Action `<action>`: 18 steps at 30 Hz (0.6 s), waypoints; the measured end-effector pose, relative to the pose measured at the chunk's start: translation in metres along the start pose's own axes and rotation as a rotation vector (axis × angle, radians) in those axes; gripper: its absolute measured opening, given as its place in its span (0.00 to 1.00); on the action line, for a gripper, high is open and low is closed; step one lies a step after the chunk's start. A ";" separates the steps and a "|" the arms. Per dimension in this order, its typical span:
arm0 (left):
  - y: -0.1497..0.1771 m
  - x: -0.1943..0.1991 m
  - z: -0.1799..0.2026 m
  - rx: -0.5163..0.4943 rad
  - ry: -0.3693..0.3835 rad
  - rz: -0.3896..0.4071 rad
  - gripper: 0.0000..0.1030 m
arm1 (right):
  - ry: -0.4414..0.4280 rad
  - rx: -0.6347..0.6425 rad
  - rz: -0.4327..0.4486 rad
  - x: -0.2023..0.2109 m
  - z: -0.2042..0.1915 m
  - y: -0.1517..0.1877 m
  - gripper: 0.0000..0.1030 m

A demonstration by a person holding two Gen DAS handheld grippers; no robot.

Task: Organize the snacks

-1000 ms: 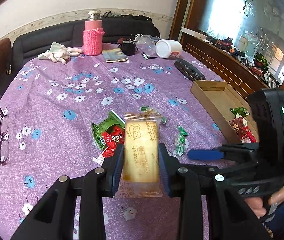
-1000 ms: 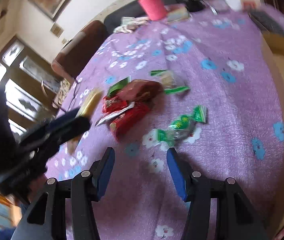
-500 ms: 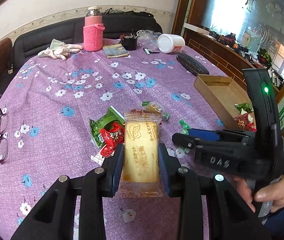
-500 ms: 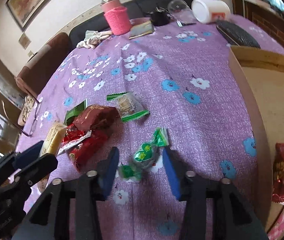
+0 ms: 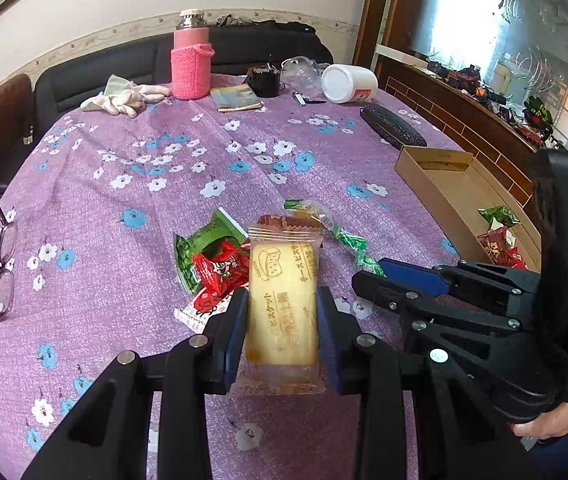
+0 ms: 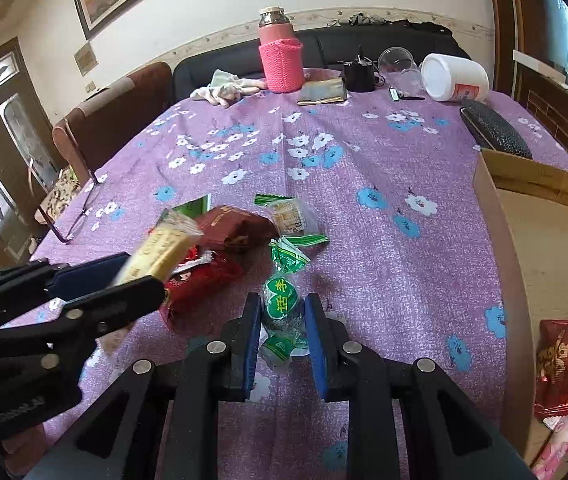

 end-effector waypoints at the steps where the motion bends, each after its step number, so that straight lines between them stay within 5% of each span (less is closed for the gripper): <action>1: 0.000 -0.001 0.000 0.002 -0.006 -0.001 0.32 | 0.000 -0.003 -0.001 0.000 0.000 0.000 0.23; 18: 0.001 -0.003 0.007 -0.040 -0.134 0.048 0.32 | -0.031 -0.057 0.048 0.013 0.009 -0.003 0.23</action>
Point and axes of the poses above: each gripper's, at about its wrist camera, not at the fingertips, and x roughly against the way its jaws point, z to its right, y to its underside, the point moved 2 cm from there along -x, roughly the way its jaws point, and after that the axes turned 9 degrees about y, right-handed, at the moved point
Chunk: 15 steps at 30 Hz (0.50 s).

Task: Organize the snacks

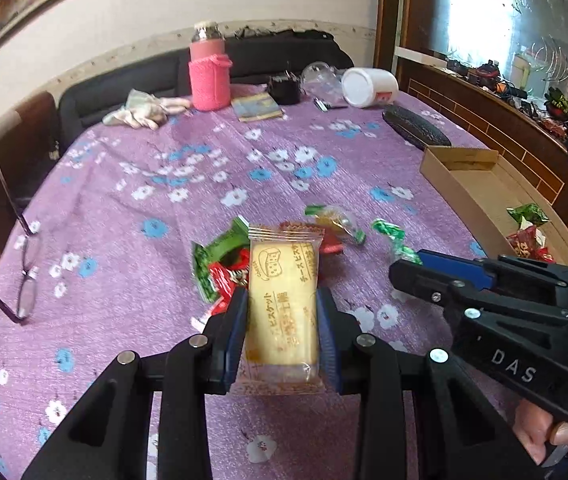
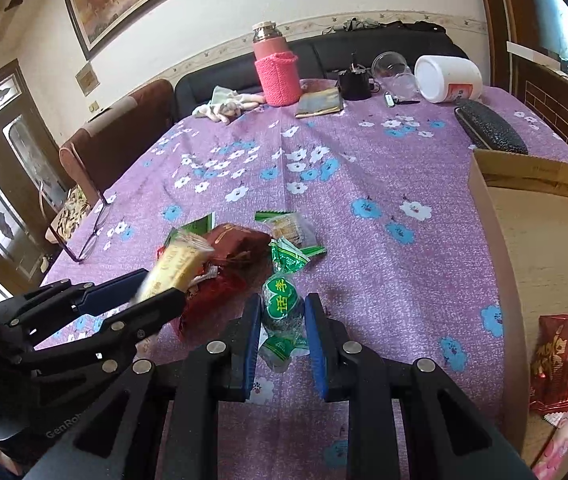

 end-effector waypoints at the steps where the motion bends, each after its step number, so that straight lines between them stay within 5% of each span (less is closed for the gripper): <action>1: 0.000 0.001 0.000 -0.004 -0.008 0.008 0.32 | -0.001 -0.006 0.005 0.001 0.001 0.000 0.23; 15: -0.004 0.009 0.008 -0.069 -0.113 0.082 0.32 | 0.003 -0.017 0.005 -0.001 0.005 -0.002 0.23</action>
Point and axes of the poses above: each gripper's, at about its wrist camera, not at the fingertips, and x roughly against the way its jaws point, z to its right, y to its underside, the point moved 2 cm from there along -x, roughly the way its jaws point, and after that the axes turned 9 degrees about y, right-handed, at the moved point
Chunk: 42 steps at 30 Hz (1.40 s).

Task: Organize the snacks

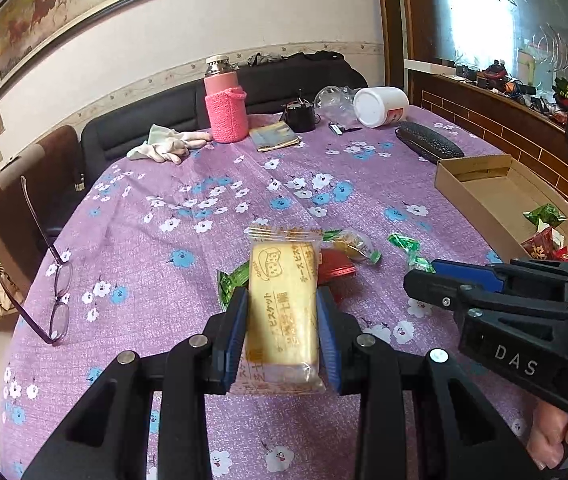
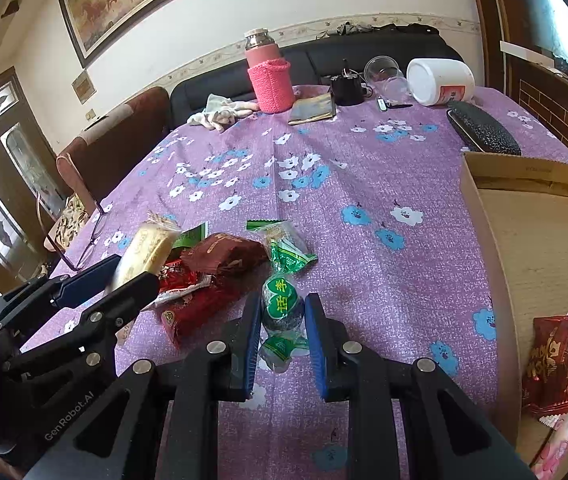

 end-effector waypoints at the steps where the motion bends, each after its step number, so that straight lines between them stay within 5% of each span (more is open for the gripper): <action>1: 0.000 0.000 0.001 -0.006 -0.004 0.001 0.32 | -0.001 0.000 -0.002 0.000 0.000 0.000 0.23; 42: 0.005 -0.004 0.002 -0.020 -0.058 0.000 0.32 | -0.038 -0.050 0.001 0.008 0.008 0.000 0.23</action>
Point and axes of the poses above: each gripper's, at about its wrist camera, not at the fingertips, and x roughly against the way its jaws point, z to its right, y to its underside, the point moved 2 cm from there along -x, roughly the way its jaws point, and after that the axes turned 9 degrees about y, right-handed, at the moved point
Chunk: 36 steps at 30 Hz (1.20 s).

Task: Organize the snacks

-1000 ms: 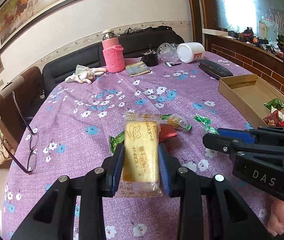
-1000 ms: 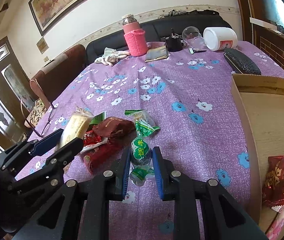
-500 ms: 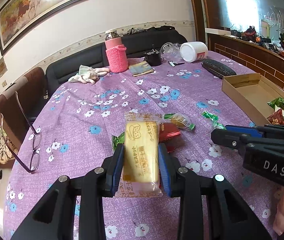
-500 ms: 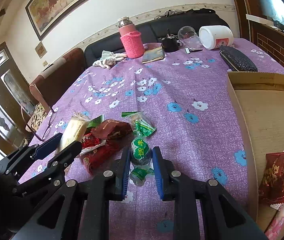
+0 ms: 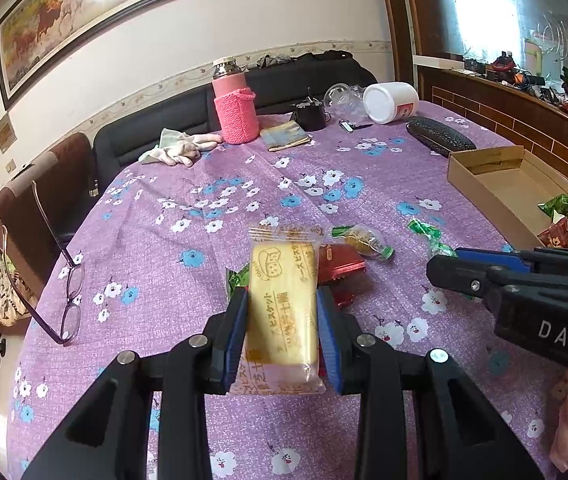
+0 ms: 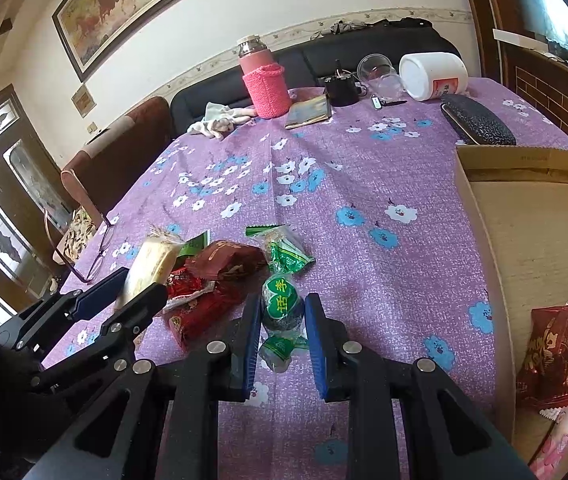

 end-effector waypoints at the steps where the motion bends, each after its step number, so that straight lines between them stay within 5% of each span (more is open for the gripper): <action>1: 0.000 0.000 0.000 0.001 -0.001 -0.001 0.32 | -0.001 0.001 0.000 0.000 0.000 0.000 0.23; 36: -0.002 0.002 0.007 -0.021 0.003 0.013 0.32 | -0.003 -0.002 0.002 0.000 0.000 -0.001 0.23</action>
Point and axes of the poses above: each gripper's, at about its wrist camera, not at the fingertips, and x roughly against the way its jaws point, z to its right, y to its underside, the point moved 2 cm from there along -x, roughly the way its jaws point, and after that the axes turned 9 degrees about y, right-handed, at the moved point
